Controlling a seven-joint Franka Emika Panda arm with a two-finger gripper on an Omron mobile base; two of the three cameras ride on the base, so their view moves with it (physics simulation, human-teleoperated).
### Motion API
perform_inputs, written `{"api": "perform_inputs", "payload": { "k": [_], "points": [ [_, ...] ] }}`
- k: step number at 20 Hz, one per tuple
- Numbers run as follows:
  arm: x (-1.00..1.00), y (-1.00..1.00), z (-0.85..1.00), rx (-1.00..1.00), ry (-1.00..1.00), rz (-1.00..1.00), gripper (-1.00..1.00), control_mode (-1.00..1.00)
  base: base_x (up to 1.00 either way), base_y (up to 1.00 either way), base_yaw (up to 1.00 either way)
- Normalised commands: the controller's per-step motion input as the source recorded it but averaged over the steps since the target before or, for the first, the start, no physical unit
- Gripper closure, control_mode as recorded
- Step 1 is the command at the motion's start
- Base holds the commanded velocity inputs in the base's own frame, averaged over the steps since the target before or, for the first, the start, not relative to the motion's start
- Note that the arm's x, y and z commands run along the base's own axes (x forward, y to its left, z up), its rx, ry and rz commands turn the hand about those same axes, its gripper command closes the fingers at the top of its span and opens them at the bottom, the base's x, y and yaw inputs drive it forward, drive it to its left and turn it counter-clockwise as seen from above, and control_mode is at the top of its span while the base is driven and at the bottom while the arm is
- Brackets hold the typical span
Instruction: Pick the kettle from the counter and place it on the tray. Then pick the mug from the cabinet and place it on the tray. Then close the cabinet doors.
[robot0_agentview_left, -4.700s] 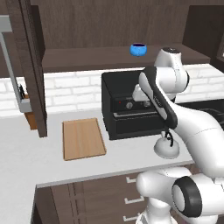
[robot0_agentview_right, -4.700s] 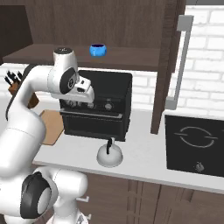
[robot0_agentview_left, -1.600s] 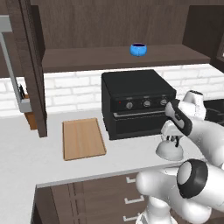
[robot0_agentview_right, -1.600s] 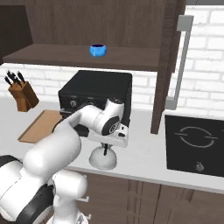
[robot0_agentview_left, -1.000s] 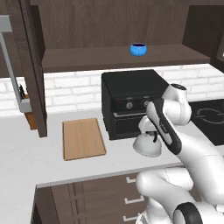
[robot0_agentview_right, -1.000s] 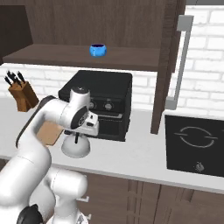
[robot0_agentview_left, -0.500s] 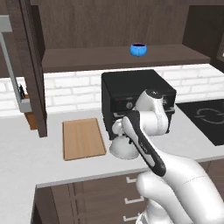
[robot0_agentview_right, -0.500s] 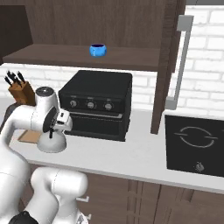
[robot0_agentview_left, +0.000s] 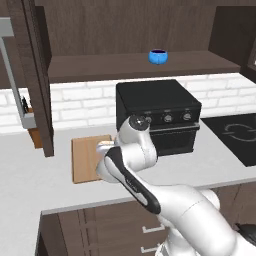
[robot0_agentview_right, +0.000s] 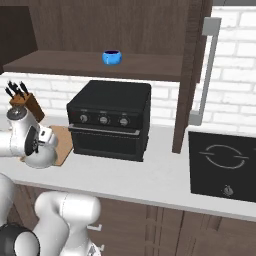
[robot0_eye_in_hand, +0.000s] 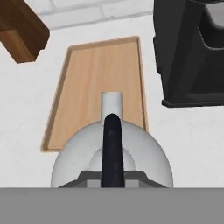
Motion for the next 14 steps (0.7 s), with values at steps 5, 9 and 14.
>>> {"api": "perform_inputs", "payload": {
  "k": [5, 9, 14],
  "points": [
    [0.73, 0.87, 0.34, 0.00, -0.07, -0.13, 1.00, -1.00, 0.00, 0.00, 0.00],
    [0.92, 0.55, 0.12, 0.00, 0.03, -0.14, 1.00, -1.00, 0.00, 0.00, 0.00],
    [0.94, 0.13, 0.00, 0.00, 0.10, -0.11, 1.00, -1.00, 0.00, 0.00, 0.00]
  ]
}}
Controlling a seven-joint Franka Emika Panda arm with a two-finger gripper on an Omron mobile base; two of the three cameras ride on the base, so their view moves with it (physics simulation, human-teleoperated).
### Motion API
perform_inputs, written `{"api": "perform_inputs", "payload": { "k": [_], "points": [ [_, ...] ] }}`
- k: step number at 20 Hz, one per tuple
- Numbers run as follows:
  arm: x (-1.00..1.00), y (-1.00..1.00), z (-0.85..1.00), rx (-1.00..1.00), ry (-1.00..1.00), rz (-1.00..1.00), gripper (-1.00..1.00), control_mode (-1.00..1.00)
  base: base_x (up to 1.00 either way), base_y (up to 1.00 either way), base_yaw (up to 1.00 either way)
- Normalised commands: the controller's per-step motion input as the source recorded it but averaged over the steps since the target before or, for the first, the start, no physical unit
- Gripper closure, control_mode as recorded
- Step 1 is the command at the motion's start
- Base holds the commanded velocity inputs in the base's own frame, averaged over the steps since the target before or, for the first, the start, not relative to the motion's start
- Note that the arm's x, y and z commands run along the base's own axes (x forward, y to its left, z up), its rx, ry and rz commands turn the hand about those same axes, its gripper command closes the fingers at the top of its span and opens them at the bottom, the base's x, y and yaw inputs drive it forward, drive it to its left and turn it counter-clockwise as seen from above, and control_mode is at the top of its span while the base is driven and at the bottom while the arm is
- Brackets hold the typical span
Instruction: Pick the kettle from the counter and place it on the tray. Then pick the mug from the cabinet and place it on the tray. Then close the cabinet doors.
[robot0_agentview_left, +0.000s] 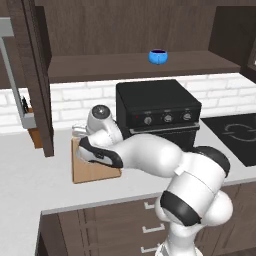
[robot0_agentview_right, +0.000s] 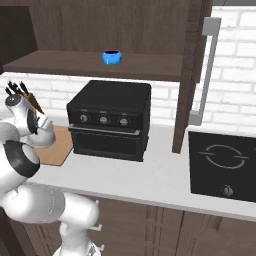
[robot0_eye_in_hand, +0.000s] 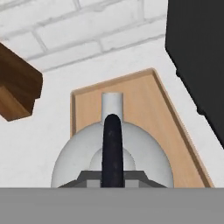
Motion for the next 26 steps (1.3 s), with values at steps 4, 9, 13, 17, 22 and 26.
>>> {"api": "perform_inputs", "payload": {
  "k": [4, 9, 13, 17, 22, 26],
  "points": [
    [0.75, 0.00, -0.05, 0.00, 0.04, -0.05, 1.00, -1.00, 0.00, 0.00, 0.00],
    [0.31, 0.02, -0.31, 0.00, 0.00, -0.01, 1.00, -1.00, 0.00, 0.00, 0.00],
    [0.00, 0.00, -0.37, 0.00, 0.00, 0.00, 1.00, -1.00, 0.00, 0.00, 0.00],
    [0.06, 0.00, -0.27, 0.00, 0.00, 0.00, 1.00, -1.00, 0.00, 0.00, 0.00],
    [0.13, 0.00, -0.19, 0.00, 0.00, 0.00, 1.00, -1.00, 0.00, 0.00, 0.00],
    [0.14, 0.00, -0.20, 0.00, 0.00, 0.00, 1.00, -1.00, 0.00, 0.00, 0.00]
  ]
}}
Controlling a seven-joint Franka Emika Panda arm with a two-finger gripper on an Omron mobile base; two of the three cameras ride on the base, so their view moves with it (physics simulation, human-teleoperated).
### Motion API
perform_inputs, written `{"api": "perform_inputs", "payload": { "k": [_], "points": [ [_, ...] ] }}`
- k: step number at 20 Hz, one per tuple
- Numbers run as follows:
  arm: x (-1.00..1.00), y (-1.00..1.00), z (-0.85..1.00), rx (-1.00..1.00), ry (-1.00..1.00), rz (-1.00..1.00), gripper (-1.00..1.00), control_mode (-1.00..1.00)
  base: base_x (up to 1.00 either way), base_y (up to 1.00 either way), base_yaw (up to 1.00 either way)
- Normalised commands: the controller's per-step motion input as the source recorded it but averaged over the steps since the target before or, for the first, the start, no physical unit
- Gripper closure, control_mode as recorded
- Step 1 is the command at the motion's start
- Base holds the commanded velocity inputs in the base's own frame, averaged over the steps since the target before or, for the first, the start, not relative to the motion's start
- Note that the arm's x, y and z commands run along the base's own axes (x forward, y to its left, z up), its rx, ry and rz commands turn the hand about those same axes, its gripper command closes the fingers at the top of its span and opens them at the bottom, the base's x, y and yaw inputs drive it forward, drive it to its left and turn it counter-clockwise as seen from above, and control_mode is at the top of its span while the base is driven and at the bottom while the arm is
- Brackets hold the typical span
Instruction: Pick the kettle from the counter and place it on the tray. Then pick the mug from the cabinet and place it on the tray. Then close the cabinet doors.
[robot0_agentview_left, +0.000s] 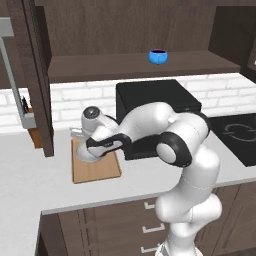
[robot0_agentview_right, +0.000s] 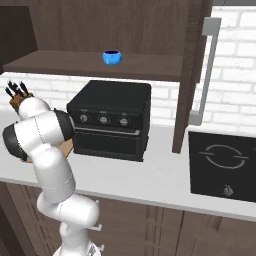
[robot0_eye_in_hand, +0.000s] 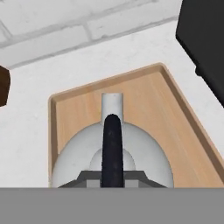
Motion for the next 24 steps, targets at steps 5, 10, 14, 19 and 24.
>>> {"api": "perform_inputs", "payload": {
  "k": [5, 10, 14, 19, 24],
  "points": [
    [0.01, 0.00, -0.19, 0.00, 0.00, 0.00, -1.00, -1.00, 0.00, 0.00, 0.00],
    [0.00, 0.00, -0.37, 0.00, 0.00, 0.00, -1.00, -1.00, 0.00, 0.00, 0.00],
    [-0.13, -0.18, 0.17, 0.01, 0.00, -0.01, -1.00, -1.00, 0.00, 0.00, 0.00],
    [-0.30, 0.00, 0.87, -0.01, 0.02, -0.03, -1.00, -1.00, 0.00, 0.00, 0.00],
    [-0.51, -0.29, 0.95, -0.08, 0.06, 0.00, -1.00, -1.00, 0.00, 0.00, 0.00]
  ]
}}
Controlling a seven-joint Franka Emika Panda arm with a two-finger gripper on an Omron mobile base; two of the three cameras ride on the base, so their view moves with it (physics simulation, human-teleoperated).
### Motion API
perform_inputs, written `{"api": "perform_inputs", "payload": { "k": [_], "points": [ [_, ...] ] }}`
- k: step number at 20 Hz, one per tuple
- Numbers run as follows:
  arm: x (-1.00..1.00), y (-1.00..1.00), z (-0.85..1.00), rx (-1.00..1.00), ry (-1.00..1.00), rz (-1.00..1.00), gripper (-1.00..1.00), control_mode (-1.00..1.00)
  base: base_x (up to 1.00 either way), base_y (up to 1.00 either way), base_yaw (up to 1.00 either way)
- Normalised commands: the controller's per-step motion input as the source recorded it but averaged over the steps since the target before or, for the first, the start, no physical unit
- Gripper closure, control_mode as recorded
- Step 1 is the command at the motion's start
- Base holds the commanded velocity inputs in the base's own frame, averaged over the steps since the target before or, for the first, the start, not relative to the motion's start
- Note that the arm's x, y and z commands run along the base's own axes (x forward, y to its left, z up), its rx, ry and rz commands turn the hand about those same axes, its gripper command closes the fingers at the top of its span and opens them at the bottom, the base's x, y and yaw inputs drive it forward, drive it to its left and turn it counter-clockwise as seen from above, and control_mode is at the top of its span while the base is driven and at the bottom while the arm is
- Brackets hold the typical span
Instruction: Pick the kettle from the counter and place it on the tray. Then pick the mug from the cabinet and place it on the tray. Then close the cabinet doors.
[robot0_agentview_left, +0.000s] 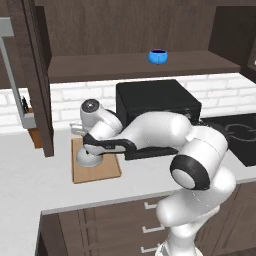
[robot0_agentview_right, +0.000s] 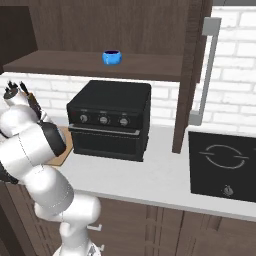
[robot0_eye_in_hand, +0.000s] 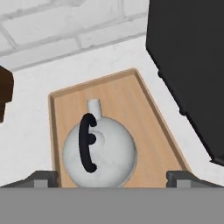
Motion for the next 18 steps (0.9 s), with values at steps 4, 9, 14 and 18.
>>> {"api": "perform_inputs", "payload": {
  "k": [4, 9, 14, 18],
  "points": [
    [-0.02, -0.17, 0.02, -0.05, 0.04, 0.02, -1.00, -1.00, 0.00, 0.00, 0.00],
    [-0.29, -0.66, 0.33, -0.01, 0.00, 0.20, -1.00, -1.00, 0.00, 0.00, 0.00],
    [-0.65, -0.74, 1.00, -0.21, 0.00, 0.24, -1.00, -1.00, 0.00, 0.00, 0.00],
    [-0.67, -0.62, 1.00, -0.30, 0.00, 0.27, -1.00, -1.00, 0.00, 0.00, 0.00]
  ]
}}
